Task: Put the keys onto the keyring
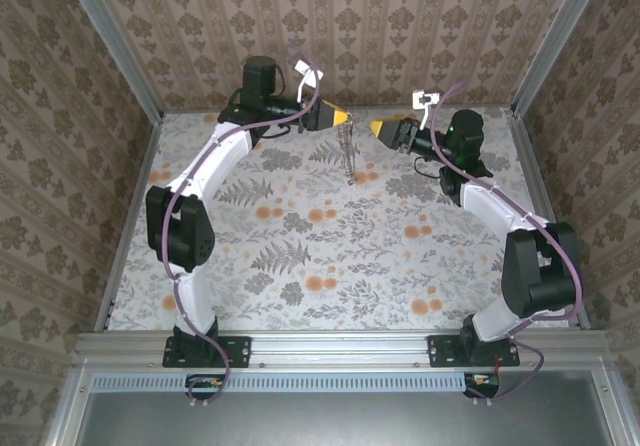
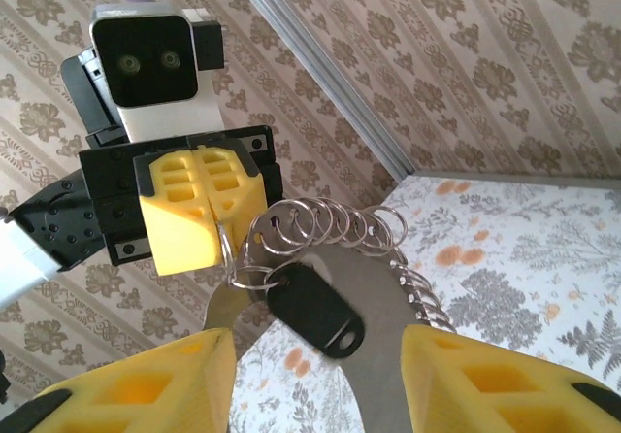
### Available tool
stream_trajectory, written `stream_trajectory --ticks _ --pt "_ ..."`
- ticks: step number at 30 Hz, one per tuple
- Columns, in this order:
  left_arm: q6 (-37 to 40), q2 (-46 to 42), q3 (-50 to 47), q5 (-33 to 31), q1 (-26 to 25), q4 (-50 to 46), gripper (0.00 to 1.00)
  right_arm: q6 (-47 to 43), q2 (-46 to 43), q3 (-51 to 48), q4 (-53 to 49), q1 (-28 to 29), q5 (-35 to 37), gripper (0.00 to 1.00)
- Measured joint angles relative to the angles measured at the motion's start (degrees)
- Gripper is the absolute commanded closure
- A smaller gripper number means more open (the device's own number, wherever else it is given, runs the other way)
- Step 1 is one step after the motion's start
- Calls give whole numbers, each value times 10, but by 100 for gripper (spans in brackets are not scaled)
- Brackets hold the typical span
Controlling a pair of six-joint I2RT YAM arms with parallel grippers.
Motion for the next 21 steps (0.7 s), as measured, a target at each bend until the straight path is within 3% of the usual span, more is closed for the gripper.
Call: stream_trajectory --ticks 11,21 --pt "2 -11 0 8 -12 -1 100 -37 14 23 5 35 -11 45" --pt "3 -11 0 12 -12 -1 100 -72 14 29 -20 46 -23 56"
